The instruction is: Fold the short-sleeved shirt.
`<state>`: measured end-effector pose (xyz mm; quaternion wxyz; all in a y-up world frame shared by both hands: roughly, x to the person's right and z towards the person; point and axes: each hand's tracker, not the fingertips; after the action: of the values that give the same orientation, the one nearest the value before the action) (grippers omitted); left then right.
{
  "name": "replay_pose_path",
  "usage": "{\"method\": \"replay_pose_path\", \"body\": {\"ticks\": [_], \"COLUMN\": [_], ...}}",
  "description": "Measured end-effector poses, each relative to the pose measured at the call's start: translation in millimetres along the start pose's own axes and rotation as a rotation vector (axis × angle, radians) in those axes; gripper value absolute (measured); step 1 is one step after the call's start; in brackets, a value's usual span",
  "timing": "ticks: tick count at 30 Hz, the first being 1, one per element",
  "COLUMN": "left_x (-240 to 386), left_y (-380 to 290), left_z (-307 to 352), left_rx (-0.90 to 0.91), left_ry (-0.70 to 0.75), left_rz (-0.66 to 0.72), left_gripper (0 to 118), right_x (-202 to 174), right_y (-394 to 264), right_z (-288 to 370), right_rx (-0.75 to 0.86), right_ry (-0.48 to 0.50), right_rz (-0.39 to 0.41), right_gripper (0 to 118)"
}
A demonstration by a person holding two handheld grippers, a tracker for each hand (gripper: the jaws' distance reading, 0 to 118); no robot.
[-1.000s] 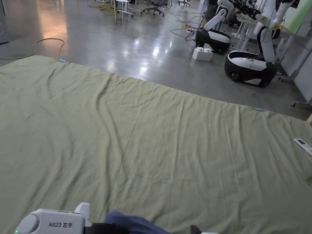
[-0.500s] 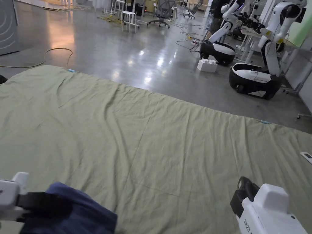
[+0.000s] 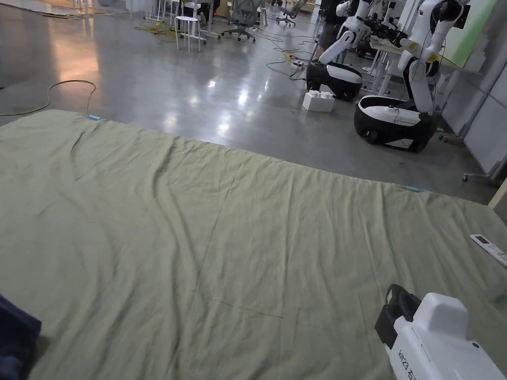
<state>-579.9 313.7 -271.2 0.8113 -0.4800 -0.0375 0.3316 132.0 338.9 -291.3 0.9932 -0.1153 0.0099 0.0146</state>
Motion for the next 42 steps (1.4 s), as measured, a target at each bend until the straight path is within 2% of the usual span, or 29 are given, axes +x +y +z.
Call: {"method": "replay_pose_path", "body": {"ticks": [5, 9, 11, 13, 15, 19, 23, 28, 34, 42], "left_x": [-11, -10, -4, 8, 17, 14, 41, 52, 90, 202], "left_y": [-4, -11, -13, -13, -16, -3, -13, -18, -59, -152], "left_z": [-7, -17, -19, -19, -20, -17, -13, -32, -79, -139], "left_rx": [-0.001, 0.010, 0.015, 0.043, 0.079, 0.131, 0.203, 0.267, 0.401, 0.551], "left_ry": [0.190, 0.221, 0.256, 0.330, 0.430, 0.563, 0.692, 0.641, 0.564, 0.393], "left_rz": [0.011, 0.007, 0.003, -0.030, -0.080, -0.128, -0.209, -0.286, -0.422, -0.511], "left_gripper": [31, 32, 37, 52, 60, 62, 62, 62, 62, 61], "right_x": [-2, -2, -1, -1, -1, 1, 4, 6, 9, 7], "right_y": [-2, -4, -5, -6, -6, -7, -7, -9, -18, -23], "right_z": [-1, -4, -5, -4, -2, -1, -1, -1, -3, -4], "right_rx": [-0.007, -0.014, -0.018, -0.018, -0.014, -0.006, -0.002, -0.007, -0.026, -0.033], "right_ry": [0.002, 0.006, 0.009, 0.012, 0.015, 0.020, 0.022, 0.026, 0.031, 0.035], "right_rz": [0.003, 0.003, -0.001, 0.000, 0.002, 0.008, 0.001, -0.008, -0.013, -0.005], "right_gripper": [1, 1, 1, 1, 1, 1, 1, 1, 1, 1]}}
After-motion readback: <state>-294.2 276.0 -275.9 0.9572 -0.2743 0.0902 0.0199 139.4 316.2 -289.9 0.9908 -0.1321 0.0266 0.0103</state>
